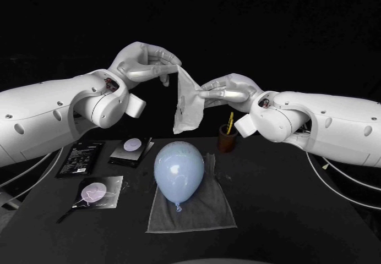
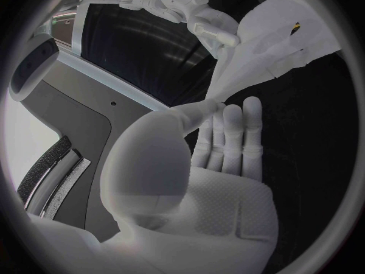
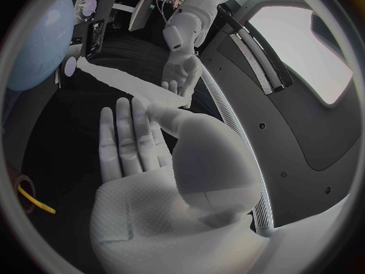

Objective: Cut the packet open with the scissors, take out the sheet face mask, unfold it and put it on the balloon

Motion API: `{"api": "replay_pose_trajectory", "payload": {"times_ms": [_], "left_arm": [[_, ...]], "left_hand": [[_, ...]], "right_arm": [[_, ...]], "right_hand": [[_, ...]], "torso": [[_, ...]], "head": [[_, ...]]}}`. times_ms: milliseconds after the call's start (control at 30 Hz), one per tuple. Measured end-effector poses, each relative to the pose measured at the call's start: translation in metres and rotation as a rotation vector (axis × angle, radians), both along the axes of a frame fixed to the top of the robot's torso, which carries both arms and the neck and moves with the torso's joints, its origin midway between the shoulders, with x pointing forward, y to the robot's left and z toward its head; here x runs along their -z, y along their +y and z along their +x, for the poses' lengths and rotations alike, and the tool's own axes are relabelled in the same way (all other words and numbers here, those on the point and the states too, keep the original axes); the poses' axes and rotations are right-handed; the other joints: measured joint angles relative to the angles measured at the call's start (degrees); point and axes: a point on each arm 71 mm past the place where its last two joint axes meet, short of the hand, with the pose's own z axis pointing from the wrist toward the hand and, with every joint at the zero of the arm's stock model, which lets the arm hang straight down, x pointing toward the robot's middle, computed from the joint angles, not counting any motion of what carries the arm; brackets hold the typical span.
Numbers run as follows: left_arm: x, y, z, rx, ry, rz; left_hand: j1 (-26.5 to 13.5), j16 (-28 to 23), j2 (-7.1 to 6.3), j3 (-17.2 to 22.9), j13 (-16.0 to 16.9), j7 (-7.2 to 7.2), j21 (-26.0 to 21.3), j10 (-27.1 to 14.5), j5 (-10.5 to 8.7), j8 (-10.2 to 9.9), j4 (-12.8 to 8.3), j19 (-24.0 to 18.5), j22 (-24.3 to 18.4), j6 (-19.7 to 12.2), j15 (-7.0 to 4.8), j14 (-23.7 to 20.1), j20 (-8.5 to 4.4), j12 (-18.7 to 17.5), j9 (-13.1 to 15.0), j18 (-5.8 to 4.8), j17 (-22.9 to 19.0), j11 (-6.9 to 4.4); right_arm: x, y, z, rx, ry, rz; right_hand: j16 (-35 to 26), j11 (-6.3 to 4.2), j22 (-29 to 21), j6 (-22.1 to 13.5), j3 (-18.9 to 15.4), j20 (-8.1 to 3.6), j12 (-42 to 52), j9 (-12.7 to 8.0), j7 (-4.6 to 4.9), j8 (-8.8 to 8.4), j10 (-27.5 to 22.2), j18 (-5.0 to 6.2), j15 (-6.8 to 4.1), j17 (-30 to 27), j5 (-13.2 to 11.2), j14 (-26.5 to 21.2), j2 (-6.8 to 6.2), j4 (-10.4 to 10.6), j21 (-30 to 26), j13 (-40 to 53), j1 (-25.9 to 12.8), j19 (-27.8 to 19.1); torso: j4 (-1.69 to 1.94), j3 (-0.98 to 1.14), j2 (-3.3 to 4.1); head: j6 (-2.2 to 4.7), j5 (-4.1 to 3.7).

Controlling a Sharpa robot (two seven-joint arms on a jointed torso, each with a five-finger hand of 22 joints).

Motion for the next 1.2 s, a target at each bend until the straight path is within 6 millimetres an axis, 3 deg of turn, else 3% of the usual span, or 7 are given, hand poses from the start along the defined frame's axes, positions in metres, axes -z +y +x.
{"api": "replay_pose_trajectory", "payload": {"times_ms": [400,533,700,833,967,1067,1200], "left_arm": [[0.001,-0.001,-0.001,0.008,0.013,0.004],[0.001,-0.003,-0.002,0.019,0.022,0.002],[0.002,-0.003,-0.002,0.029,0.038,-0.008],[0.005,0.0,0.0,0.018,0.055,-0.017],[0.013,0.003,0.004,0.001,0.083,-0.028],[0.021,0.005,0.006,-0.011,0.11,-0.04],[0.031,0.006,0.008,-0.025,0.15,-0.06]], "left_hand": [[0.01,0.0,0.27,-0.15,0.23,0.11,0.0,-0.2,0.0,-0.28,-0.15,-0.44,0.07,-0.11,0.33,-0.34,0.01,0.0,0.02,-0.02,-0.01,0.2],[-0.51,-1.66,0.78,-0.16,-0.78,0.2,-1.15,0.1,0.0,-0.37,-0.16,-3.1,-0.17,-0.21,0.88,-3.24,0.57,-1.36,0.05,-0.02,-0.56,0.51],[-1.28,-10.4,1.23,-0.5,-4.13,0.85,-8.35,1.59,0.0,-0.48,0.18,-10.12,-3.81,-0.82,2.86,-10.78,2.92,-6.81,0.12,-0.01,-4.94,1.95],[-1.55,-15.95,1.51,-1.82,-7.26,1.38,-14.57,2.93,0.0,-0.63,0.57,-12.33,-7.59,-1.31,3.97,-12.23,4.74,-12.19,1.64,-0.04,-8.48,2.84],[-1.67,-25.26,1.68,-2.38,-11.63,1.91,-24.34,7.22,0.2,-0.93,0.98,-10.38,-14.59,-1.83,4.68,-8.05,7.59,-20.45,1.69,-0.05,-14.02,3.24],[-1.66,-33.34,1.67,-2.11,-13.67,2.0,-30.93,9.79,0.2,-1.3,1.57,-8.22,-19.5,-1.93,4.83,-4.2,8.13,-25.38,3.41,-0.09,-17.28,3.35],[-1.58,-41.91,1.58,-1.25,-14.82,2.48,-37.84,11.23,0.2,-1.31,2.44,-7.39,-24.44,-2.4,5.75,-3.29,9.27,-29.59,4.14,-0.13,-19.47,3.58]], "right_arm": [[-0.001,-0.002,0.009,0.008,-0.011,0.018],[-0.001,0.0,0.011,0.008,-0.014,0.02],[-0.001,0.002,0.013,0.005,-0.016,0.023],[-0.002,0.002,0.015,0.002,-0.017,0.026],[-0.005,0.002,0.018,-0.012,-0.019,0.026],[-0.01,0.003,0.02,-0.028,-0.021,0.026],[-0.015,0.004,0.022,-0.052,-0.02,0.024]], "right_hand": [[-0.67,0.0,-0.21,-0.19,0.0,-0.21,-0.21,0.07,-0.02,0.0,0.0,-0.01,0.0,-0.24,-0.06,0.0,0.0,0.0,-0.02,0.01,0.0,0.21],[-0.99,0.0,-0.38,-0.29,0.23,-0.21,-0.43,0.11,-0.09,0.5,0.0,-0.02,0.18,-0.38,-0.09,0.18,-0.01,-0.23,-0.02,0.01,-0.02,0.21],[-1.33,0.0,-0.46,-0.4,0.21,-0.21,-0.43,0.13,-0.02,0.52,0.0,-0.03,0.21,-0.44,-0.1,0.2,0.31,-0.26,-0.26,0.01,-0.28,0.21],[-1.34,0.0,-0.48,-0.49,0.21,-0.21,-0.63,0.36,-0.09,0.52,0.0,-0.04,0.21,-0.45,-0.1,0.2,0.33,-0.26,-0.26,0.01,-0.27,0.21],[-1.56,0.0,-0.51,-0.55,0.21,-0.21,-0.63,0.36,-0.06,0.51,0.0,-0.06,0.09,-0.5,-0.2,0.32,0.49,-0.26,-0.26,0.02,-0.11,0.21],[-1.65,0.0,-0.51,-0.62,0.36,-0.21,-0.63,0.36,-0.05,0.54,0.0,-0.07,-0.01,-0.5,-0.23,0.42,0.56,-0.42,-0.26,0.02,-0.03,0.21],[-1.65,0.0,-0.56,-0.74,0.36,0.0,-0.63,0.37,-0.07,0.84,0.0,-0.13,-0.01,-0.51,-0.03,0.41,0.57,-0.42,-0.26,0.02,-0.03,0.41]], "torso": [[0.04,-0.01,-0.03],[0.03,-0.01,-0.04],[0.06,-0.01,-0.01],[0.06,-0.01,0.03],[0.04,-0.03,0.03],[0.05,-0.04,0.03],[0.06,-0.05,0.03]], "head": [[-0.23,0.21],[-0.3,0.3],[-0.18,0.3],[0.23,0.38],[0.64,0.45],[0.93,0.46],[1.17,0.42]]}}
